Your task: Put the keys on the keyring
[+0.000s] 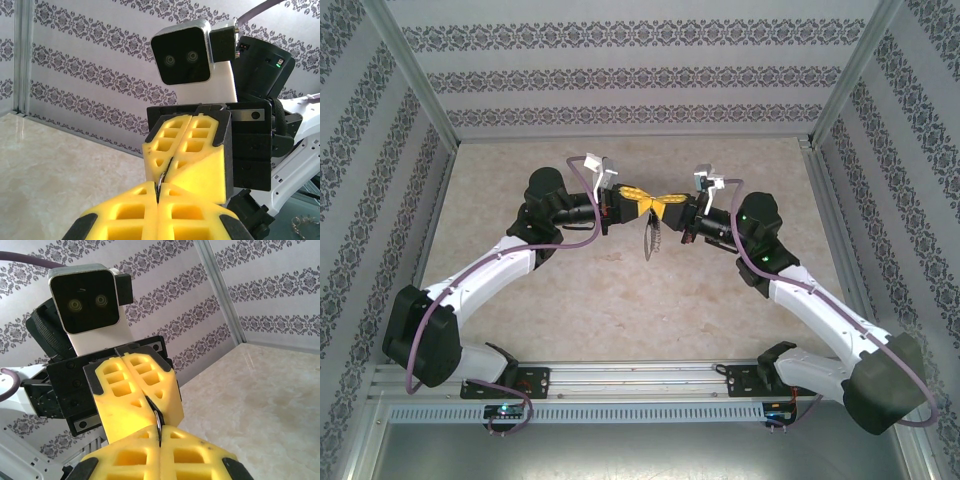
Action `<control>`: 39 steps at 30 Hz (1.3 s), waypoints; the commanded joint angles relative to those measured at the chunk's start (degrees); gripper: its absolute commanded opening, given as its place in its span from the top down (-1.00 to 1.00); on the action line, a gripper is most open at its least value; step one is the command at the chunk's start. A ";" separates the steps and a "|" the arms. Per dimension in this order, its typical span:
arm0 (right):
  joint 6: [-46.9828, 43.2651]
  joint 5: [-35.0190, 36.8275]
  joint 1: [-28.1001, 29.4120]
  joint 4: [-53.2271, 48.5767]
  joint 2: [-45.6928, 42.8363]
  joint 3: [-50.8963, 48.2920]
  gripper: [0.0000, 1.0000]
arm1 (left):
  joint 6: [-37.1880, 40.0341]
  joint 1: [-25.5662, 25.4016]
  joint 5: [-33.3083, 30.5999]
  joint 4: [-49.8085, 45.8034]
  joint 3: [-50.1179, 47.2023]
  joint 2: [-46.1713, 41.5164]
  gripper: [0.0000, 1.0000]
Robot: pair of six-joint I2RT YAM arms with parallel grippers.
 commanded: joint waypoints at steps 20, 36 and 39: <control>-34.03 12.55 -0.74 -45.10 11.33 27.08 1.00 | 29.59 -0.18 -24.32 -33.64 10.33 -4.70 -1.00; -37.56 -1.56 -5.86 -50.55 17.76 37.10 1.00 | 19.42 6.18 -12.49 -28.63 19.40 6.17 -1.00; -38.34 -2.10 -6.52 -51.58 18.83 38.71 1.00 | 17.57 6.34 -13.21 -28.38 20.96 7.72 -1.00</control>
